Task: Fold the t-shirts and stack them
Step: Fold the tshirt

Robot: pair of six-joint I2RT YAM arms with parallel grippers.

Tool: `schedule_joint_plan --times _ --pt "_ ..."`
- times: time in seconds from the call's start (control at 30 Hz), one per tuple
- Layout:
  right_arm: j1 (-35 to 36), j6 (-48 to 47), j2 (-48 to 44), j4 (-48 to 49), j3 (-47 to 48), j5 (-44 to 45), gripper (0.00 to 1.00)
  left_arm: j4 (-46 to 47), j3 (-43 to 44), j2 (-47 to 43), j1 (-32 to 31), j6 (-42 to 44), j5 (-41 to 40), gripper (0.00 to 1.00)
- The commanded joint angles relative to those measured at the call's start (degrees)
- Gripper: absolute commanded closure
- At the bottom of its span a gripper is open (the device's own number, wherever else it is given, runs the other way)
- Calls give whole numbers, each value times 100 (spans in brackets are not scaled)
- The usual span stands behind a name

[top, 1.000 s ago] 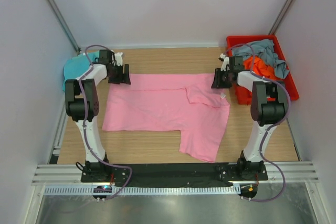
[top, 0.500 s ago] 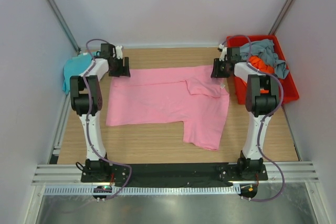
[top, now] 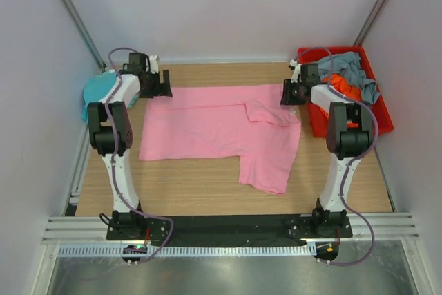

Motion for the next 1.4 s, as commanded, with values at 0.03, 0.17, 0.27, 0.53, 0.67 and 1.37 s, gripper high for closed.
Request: schedule_joint_plan --times 0.03,0.17,0.27,0.53,0.67,1.37 --pt "-16 -275 -1896 142 -631 172 57 -137 -196 -2202 14 -221 215 1" --pt "-16 -741 -3853 641 -1919 -83 48 -384 -591 -3390 14 -177 574 0" --pt "-16 -1127 -5014 775 -2851 -502 26 -191 -1468 -4233 14 -449 1443 1" --pt "-7 -2278 -6512 -1565 -3743 -1752 11 961 -3860 -5448 314 -1557 4004 4" --pt "28 -3402 -7434 -2693 -4138 -1938 21 -652 -3748 -5387 112 -22 1904 4" --pt "160 -7122 -5978 -4639 -4525 -3151 43 -410 -4688 -5053 50 1001 -575 11"
